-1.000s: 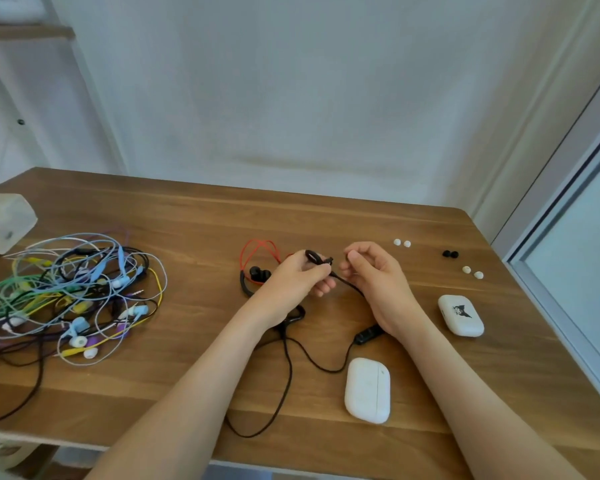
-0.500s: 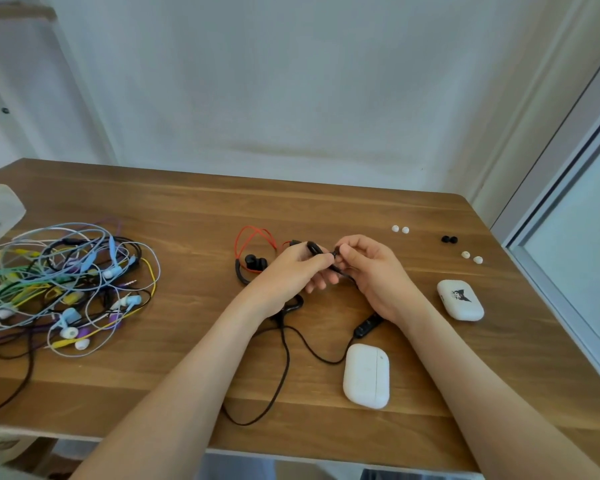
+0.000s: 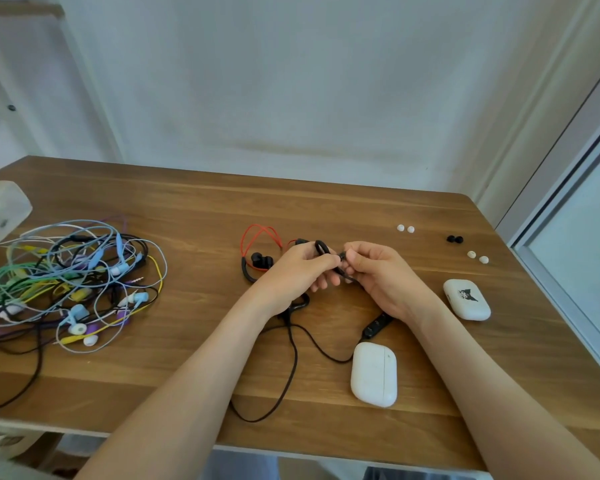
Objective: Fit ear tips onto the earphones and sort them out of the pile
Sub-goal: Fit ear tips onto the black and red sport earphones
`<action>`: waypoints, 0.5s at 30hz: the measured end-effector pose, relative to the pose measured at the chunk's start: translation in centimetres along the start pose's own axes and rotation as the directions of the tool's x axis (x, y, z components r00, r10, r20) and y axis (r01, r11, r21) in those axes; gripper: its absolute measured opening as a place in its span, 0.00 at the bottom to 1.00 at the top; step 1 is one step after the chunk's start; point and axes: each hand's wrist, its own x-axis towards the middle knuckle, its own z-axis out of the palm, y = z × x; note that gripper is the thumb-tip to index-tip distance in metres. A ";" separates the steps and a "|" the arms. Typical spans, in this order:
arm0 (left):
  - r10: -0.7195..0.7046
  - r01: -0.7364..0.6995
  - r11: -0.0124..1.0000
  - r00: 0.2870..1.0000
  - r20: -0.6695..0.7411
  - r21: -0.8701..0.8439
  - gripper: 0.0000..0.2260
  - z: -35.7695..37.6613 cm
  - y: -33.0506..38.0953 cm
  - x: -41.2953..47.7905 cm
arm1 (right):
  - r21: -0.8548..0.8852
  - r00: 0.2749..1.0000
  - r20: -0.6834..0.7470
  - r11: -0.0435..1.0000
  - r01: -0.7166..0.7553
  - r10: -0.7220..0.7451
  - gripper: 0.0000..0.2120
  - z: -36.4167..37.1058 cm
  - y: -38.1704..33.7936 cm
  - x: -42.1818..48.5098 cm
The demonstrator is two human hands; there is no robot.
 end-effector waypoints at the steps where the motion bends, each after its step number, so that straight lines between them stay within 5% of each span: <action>1: 0.002 -0.002 1.000 1.000 0.004 0.005 0.05 0.0 0.0 0.0 | -0.011 1.000 0.003 1.000 -0.008 0.008 0.10 0.0 0.0 0.0; 15: 0.001 -0.002 0.998 1.000 0.010 0.057 0.05 -0.1 -0.4 0.0 | -0.131 0.999 -0.035 0.991 -0.013 0.009 0.12 0.2 0.2 -0.2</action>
